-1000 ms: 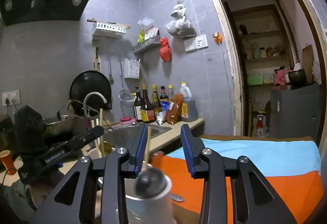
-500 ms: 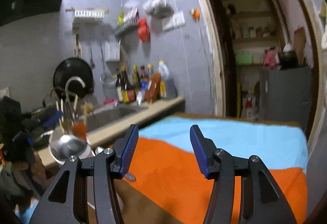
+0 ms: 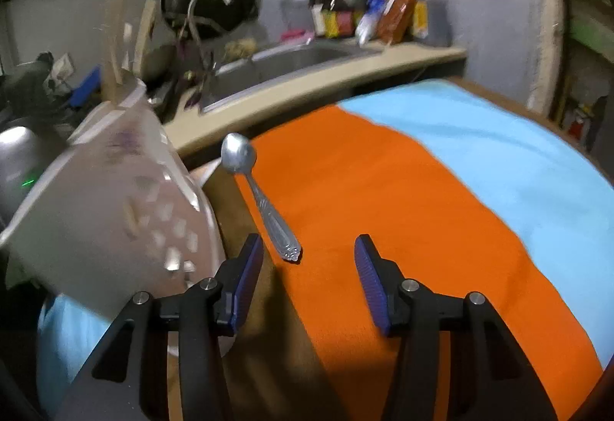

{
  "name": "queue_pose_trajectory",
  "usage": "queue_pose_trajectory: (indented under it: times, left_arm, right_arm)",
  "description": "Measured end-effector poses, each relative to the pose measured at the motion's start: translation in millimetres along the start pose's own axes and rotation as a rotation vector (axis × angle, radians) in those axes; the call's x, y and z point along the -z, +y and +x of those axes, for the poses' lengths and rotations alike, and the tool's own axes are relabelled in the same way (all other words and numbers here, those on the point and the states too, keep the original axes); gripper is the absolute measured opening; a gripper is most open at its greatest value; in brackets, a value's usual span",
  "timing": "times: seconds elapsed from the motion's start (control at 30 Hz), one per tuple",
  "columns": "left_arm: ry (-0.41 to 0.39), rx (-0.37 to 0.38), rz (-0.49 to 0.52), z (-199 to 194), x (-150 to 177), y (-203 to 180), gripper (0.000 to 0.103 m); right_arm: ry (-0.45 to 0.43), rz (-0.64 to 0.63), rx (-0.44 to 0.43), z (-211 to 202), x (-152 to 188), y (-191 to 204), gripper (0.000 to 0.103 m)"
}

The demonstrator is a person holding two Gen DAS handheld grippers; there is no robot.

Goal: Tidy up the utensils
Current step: 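Close the right gripper on the silver spoon lying on the cloth, then lift the silver spoon with the right gripper and carry it over the caddy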

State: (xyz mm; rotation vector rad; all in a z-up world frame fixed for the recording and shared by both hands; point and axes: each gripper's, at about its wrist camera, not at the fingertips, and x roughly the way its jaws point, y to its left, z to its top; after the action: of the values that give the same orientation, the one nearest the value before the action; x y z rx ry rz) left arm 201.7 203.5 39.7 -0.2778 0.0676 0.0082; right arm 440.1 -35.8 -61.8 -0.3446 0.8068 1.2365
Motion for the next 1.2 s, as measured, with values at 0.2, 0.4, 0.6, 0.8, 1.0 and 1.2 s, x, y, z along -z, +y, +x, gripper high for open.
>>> queue_pose_trajectory:
  times: [0.2,0.4,0.6,0.8,1.0,1.2]
  left_arm:
    - [0.023,-0.070,-0.006,-16.4,10.4,14.3,0.086]
    - [0.018,-0.078,-0.018,-25.3,18.7,17.0,0.086]
    - [0.026,-0.078,-0.015,-25.9,19.3,17.4,0.086]
    - [0.045,-0.062,0.000,-30.1,17.8,8.7,0.086]
    - [0.095,-0.052,0.024,-37.5,20.0,-6.3,0.086]
    - [0.191,-0.037,0.037,-39.1,27.6,-22.7,0.086]
  right_arm:
    - [0.101,-0.095,-0.067,24.5,-11.3,-1.9,0.048]
    - [0.167,-0.292,-0.078,52.4,-26.8,14.6,0.044]
    - [0.216,-0.346,-0.065,63.8,-31.2,26.3,0.013]
    - [0.238,-0.192,0.034,35.0,-9.5,9.9,0.010]
    - [0.231,0.136,0.171,-36.1,42.0,-8.8,0.010]
    - [0.233,0.215,0.274,-88.4,88.9,44.2,0.035]
